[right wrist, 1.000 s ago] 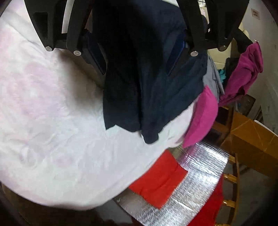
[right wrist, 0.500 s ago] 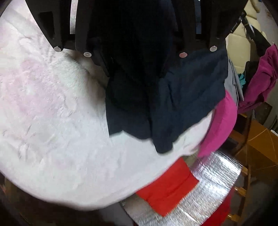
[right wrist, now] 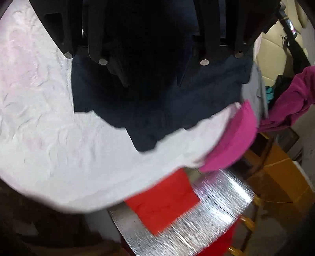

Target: Fold large clothes

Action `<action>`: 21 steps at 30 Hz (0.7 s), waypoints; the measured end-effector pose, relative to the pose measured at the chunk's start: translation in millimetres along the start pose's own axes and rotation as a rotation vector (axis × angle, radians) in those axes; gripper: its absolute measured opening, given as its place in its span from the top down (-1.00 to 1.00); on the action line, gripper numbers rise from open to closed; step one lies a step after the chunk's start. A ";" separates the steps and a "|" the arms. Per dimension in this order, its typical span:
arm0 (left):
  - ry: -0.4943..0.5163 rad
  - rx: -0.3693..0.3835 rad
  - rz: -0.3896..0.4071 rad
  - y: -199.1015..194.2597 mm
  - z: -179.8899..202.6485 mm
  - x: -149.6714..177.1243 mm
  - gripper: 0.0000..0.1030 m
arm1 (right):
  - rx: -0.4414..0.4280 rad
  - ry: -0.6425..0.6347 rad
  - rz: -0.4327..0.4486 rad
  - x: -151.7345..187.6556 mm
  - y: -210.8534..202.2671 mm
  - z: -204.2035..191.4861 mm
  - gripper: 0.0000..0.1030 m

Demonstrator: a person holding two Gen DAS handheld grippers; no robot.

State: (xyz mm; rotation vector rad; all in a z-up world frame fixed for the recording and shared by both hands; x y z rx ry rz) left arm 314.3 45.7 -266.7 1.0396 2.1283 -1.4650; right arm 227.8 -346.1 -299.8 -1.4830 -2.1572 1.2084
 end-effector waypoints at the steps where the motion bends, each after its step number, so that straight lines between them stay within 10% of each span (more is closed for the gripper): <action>1: 0.007 -0.007 0.011 -1.7 0.7 -1.9 -0.53 | 0.011 0.021 -0.011 -1.5 4.7 4.6 0.13; 21: 0.021 -0.011 0.143 -31.8 9.4 -19.2 -0.53 | -0.084 -0.059 0.017 20.2 -55.7 -10.1 0.05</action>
Point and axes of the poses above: each gripper's, at about its wrist camera, not at the fingertips, and y roughly the way its jaws point, z to its right, x to its underside, the point moved 10 cm from there along y, roughly the way its jaws point, and after that the axes turned 15 degrees about y, right-handed, at the moved point
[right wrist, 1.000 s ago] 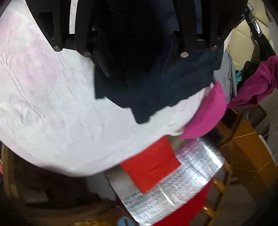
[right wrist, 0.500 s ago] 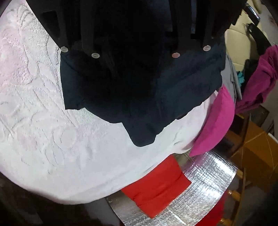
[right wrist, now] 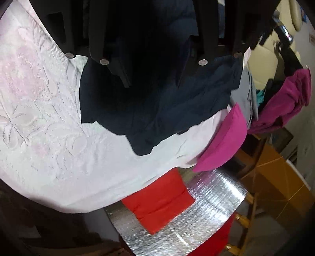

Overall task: Fold large clothes
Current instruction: 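Lower the folded jacket onto the bedspread and open both tools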

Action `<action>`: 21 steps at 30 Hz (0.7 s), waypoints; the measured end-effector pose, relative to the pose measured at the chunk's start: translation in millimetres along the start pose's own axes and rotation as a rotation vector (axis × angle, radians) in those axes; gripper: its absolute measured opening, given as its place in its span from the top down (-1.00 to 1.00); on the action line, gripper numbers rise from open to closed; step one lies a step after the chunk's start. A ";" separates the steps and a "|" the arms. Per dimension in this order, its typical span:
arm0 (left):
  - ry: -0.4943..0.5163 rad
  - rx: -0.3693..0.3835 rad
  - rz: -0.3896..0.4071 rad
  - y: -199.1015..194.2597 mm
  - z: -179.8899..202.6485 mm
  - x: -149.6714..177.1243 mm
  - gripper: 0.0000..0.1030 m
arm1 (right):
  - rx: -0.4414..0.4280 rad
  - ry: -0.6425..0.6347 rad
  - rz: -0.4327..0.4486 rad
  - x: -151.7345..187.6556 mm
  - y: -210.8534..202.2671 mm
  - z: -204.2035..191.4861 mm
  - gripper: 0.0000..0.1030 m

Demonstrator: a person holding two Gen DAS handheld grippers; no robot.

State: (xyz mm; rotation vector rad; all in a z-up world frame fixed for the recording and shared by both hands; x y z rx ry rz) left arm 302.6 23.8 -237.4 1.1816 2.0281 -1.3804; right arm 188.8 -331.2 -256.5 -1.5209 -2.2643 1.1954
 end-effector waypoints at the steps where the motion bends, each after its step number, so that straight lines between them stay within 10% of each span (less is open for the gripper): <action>1: 0.000 -0.001 -0.002 0.2 0.3 0.4 -0.53 | 0.007 -0.009 -0.006 3.5 -0.2 0.7 0.04; 10: 0.065 0.027 -0.136 24.1 18.9 22.8 -0.53 | 0.077 0.000 -0.072 17.5 13.1 20.0 -0.10; 21: -0.009 0.082 -0.072 -49.4 24.7 38.1 -0.62 | 0.106 -0.181 0.064 75.3 -43.4 -11.6 -0.39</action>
Point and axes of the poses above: each gripper's, at about its wrist camera, not at the fingertips, and y roughly the way its jaws point, z to its right, x to its underside, the point moved 10 cm from there along y, roughly the way its jaws point, and after that the axes turned 15 degrees about y, right-handed, at the moved point
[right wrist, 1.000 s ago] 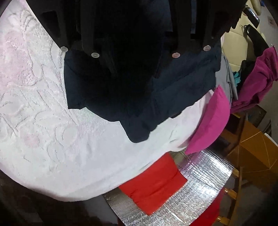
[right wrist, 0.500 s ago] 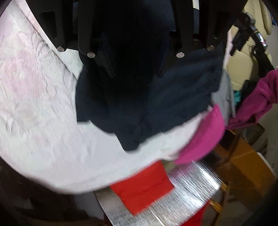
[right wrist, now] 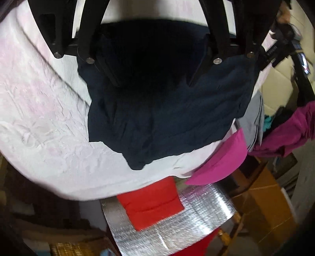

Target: Fold large clothes

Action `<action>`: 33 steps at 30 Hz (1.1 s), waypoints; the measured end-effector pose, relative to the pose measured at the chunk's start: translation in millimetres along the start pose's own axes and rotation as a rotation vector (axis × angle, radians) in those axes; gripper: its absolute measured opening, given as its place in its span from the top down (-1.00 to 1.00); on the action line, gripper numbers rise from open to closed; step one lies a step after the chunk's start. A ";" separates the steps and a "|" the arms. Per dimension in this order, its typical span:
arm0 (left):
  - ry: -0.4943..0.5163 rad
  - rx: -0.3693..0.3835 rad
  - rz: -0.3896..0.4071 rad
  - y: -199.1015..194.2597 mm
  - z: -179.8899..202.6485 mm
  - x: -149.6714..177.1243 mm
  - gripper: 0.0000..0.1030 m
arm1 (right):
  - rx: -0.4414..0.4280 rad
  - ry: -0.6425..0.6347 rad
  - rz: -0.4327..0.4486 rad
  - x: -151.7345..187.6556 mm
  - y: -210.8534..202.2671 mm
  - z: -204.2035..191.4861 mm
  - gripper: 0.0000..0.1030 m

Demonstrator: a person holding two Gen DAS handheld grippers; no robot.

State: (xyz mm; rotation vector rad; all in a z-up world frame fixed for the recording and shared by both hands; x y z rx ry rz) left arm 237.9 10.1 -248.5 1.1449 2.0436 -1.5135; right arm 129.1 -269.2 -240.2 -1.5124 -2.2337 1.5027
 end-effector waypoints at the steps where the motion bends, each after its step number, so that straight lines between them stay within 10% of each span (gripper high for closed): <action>1: -0.018 0.013 0.011 -11.0 0.5 3.5 -0.63 | 0.008 -0.017 0.005 7.7 -5.6 -3.8 -0.40; 15: -0.061 -0.015 0.140 -133.9 -28.7 14.6 -0.63 | 0.102 -0.091 0.025 87.3 -87.5 -37.1 -0.41; 33: -0.087 -0.113 0.404 -326.9 -62.9 7.8 -0.99 | -0.052 -0.233 0.182 95.0 -271.4 -118.3 -0.57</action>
Point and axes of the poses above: each gripper's, at about its wrist camera, not at the fingertips, and y roughly the way its jaws point, z to its right, x to its underside, the point moved 10 cm from there along y, roughly the way its jaws point, and after that the axes turned 15 degrees about y, right-handed, at the moved point
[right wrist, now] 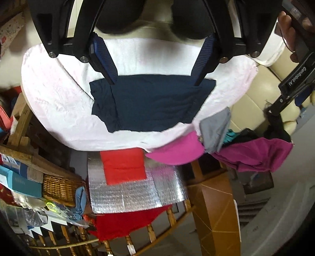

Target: Fold large clothes

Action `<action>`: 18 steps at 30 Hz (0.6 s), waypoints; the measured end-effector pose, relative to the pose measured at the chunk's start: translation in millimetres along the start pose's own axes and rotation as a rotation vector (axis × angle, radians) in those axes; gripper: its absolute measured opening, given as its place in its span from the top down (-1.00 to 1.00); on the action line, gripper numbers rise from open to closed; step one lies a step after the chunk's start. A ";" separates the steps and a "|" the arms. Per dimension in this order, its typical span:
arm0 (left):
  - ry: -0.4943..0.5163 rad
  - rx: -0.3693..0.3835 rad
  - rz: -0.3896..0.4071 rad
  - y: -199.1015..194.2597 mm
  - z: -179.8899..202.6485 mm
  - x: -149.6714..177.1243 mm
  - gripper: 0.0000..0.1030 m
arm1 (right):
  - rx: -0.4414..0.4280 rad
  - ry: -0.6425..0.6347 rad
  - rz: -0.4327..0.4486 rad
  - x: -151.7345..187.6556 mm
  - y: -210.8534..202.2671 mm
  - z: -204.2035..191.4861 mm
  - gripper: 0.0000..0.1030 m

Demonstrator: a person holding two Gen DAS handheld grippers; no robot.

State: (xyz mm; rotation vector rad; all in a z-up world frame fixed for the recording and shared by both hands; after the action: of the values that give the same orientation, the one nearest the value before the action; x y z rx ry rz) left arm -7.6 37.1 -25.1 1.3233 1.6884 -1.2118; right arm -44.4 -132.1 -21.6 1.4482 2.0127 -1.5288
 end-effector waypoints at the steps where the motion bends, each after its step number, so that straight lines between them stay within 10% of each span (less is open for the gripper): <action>1: -0.003 -0.001 0.003 -6.0 1.5 -2.1 -0.99 | -0.002 -0.009 0.002 -1.0 -3.5 -2.1 -0.57; 18: -0.032 0.039 0.009 -39.1 11.0 7.2 -1.00 | 0.063 -0.031 0.041 15.6 -25.8 3.8 -0.59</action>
State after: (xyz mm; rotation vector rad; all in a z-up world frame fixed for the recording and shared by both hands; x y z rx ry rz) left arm -47.6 27.1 -25.1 1.3260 1.6422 -1.2605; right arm -73.9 -125.7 -18.1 1.4695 1.9218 -1.6014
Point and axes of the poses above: each gripper's, at about its wrist camera, not at the fingertips, and y roughly the way its jaws point, z to its right, x to its underside, the point moved 10 cm from there along y, roughly the way its jaws point, and after that the axes turned 15 degrees about y, right-handed, at the moved point
